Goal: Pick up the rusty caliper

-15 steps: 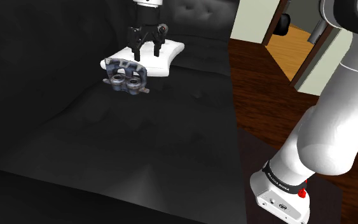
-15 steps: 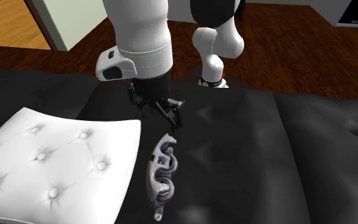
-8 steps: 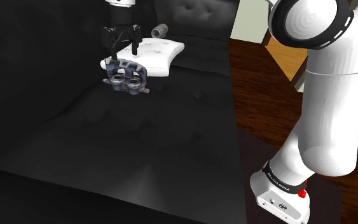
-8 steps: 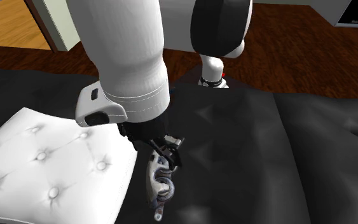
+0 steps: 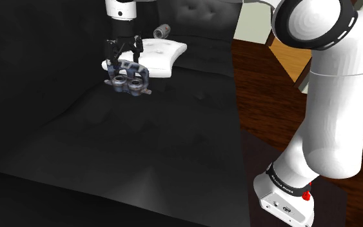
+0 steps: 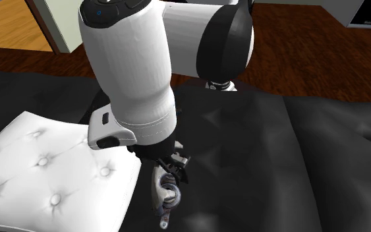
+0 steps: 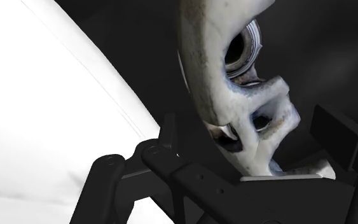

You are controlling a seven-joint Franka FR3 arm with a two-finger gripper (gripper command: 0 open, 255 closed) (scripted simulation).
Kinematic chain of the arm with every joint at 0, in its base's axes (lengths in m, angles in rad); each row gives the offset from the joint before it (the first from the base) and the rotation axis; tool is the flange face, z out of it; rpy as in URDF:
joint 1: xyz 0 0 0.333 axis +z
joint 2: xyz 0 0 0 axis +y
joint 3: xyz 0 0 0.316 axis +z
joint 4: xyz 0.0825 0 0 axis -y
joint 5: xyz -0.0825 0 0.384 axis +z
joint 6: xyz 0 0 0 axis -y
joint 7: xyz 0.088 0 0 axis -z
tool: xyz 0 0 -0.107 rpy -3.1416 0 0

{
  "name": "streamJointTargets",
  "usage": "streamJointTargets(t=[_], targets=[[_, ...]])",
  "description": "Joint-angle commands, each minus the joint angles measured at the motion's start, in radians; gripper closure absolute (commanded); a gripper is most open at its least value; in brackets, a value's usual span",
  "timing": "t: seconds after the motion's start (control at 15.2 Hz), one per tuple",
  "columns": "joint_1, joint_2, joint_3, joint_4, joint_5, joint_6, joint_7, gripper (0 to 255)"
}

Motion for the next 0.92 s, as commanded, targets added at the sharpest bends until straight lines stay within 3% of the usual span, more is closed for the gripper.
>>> streamJointTargets(t=[0.0,0.59,0.86], targets=[[0.0,-0.002,0.0,-0.008,0.0,0.006,0.0,255],[0.0,-0.001,0.0,-0.007,0.0,0.007,0.0,255],[0.003,0.006,0.001,0.057,-0.001,-0.051,0.001,255]])
